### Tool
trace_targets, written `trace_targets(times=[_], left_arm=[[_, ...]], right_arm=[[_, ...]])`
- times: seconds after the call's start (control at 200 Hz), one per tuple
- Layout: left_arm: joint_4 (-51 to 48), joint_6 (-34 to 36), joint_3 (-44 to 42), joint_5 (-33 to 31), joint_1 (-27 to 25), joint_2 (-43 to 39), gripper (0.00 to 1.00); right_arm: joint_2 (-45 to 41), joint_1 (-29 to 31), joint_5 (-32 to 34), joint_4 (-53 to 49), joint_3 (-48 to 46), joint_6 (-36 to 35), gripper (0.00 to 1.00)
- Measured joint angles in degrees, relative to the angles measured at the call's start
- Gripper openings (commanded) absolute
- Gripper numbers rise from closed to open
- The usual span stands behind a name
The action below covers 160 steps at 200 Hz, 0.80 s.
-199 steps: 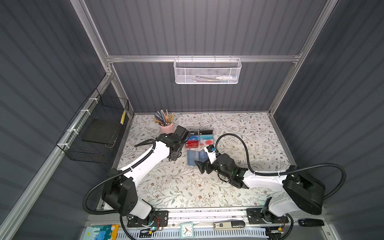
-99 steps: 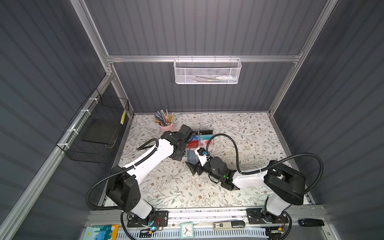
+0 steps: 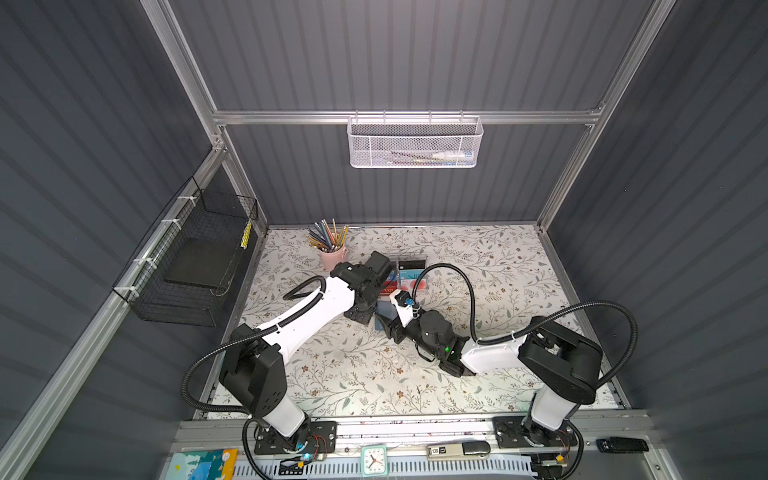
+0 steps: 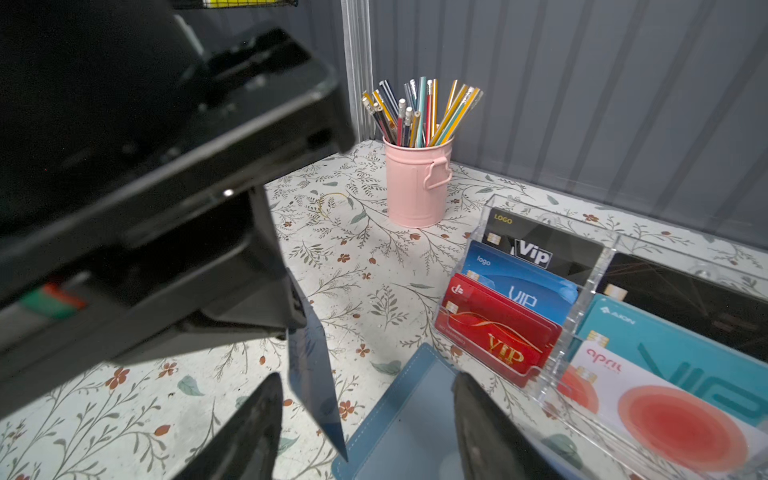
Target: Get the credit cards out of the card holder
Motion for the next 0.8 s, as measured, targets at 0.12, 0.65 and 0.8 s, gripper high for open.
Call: trace_targets(times=[0.12,0.65,0.8], left_arm=[[0.7,0.0,0.2,0.1,-0.4,0.3,0.00],[2.4,0.7,2.8,1.0,-1.0,3.1,0.00],[2.5,0.7,2.8,1.0,-1.0,3.1,0.00]], right_arm=[[0.0,-0.5,-1.6,0.7,0.0,-0.1,0.57],[1.7,-0.5,-5.0,2.1,-0.1,0.3,0.33],[1.8,-0.6,-5.1,2.8,-0.6,0.5,0.27]])
